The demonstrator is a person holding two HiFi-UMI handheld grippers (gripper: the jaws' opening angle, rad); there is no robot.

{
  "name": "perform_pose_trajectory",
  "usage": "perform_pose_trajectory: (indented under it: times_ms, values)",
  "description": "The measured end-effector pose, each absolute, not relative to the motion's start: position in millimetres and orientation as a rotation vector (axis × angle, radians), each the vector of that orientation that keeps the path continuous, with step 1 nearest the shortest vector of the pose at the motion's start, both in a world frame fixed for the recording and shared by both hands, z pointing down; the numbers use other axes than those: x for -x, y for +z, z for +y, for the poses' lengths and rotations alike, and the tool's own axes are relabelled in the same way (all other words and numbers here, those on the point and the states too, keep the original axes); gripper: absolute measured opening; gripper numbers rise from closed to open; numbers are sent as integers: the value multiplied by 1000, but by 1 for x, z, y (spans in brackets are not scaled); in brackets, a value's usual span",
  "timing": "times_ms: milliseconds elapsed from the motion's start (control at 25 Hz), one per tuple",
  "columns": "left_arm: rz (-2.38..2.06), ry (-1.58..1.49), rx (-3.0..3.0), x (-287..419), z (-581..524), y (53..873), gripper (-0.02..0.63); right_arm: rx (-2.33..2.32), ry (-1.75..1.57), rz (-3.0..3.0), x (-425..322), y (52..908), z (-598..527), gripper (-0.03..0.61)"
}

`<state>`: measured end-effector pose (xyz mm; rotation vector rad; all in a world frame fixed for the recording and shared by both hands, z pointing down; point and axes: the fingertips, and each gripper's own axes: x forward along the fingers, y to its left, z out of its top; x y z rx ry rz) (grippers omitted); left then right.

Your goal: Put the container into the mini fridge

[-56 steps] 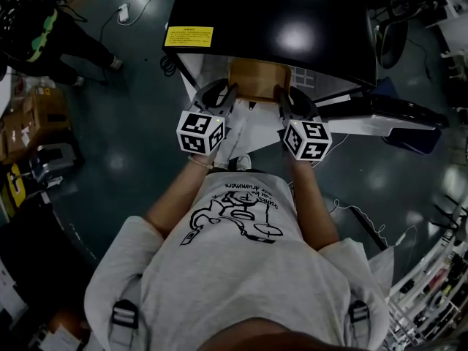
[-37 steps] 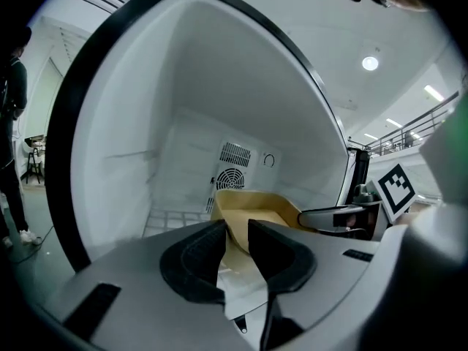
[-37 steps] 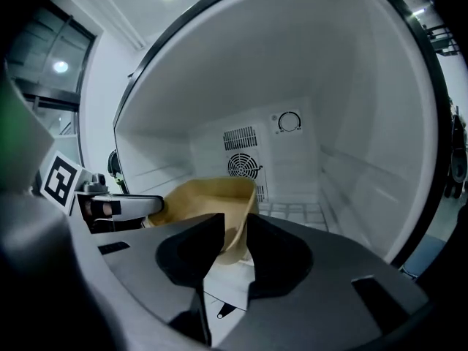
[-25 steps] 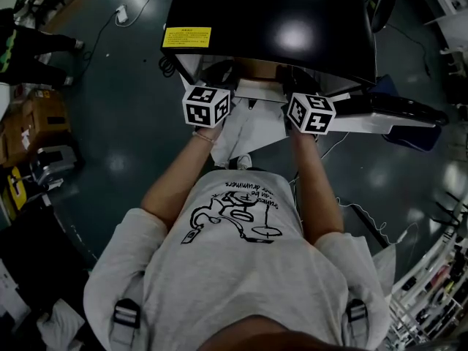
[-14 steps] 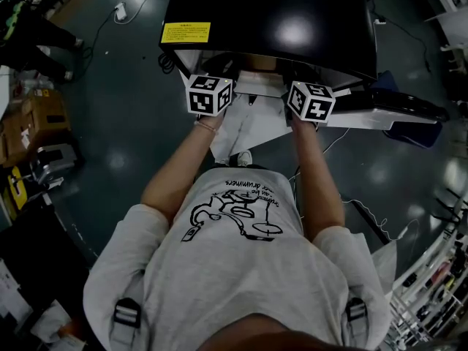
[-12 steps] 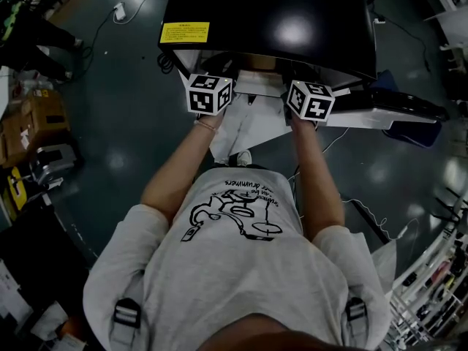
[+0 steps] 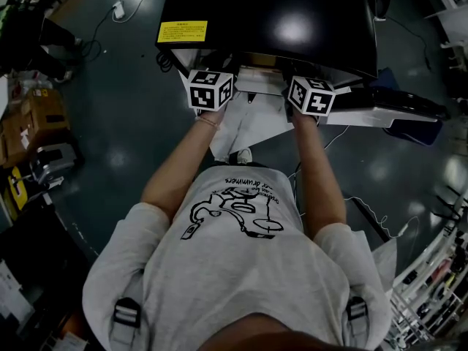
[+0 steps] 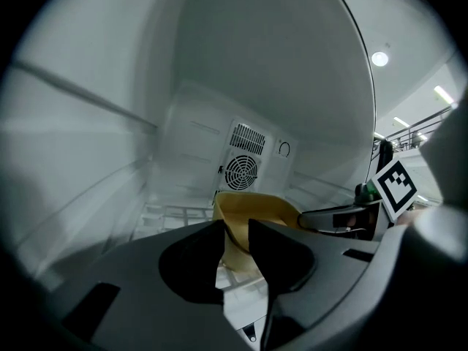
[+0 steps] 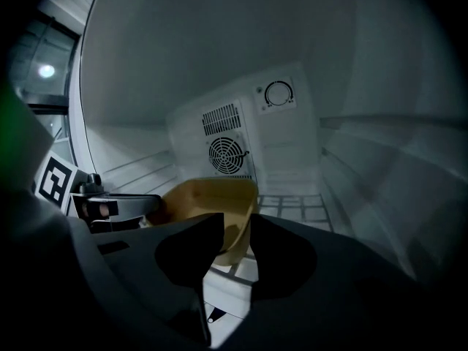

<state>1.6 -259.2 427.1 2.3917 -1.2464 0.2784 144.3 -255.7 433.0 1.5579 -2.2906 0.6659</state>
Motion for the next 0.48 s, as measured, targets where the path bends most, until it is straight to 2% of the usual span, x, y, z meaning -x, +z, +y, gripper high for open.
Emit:
perform_pose_trajectory:
  times_ms: [480]
  values:
    - [-1259,272,-2388,-2,-262,426,117,-1551,665,-2293,-145,434,-258,132]
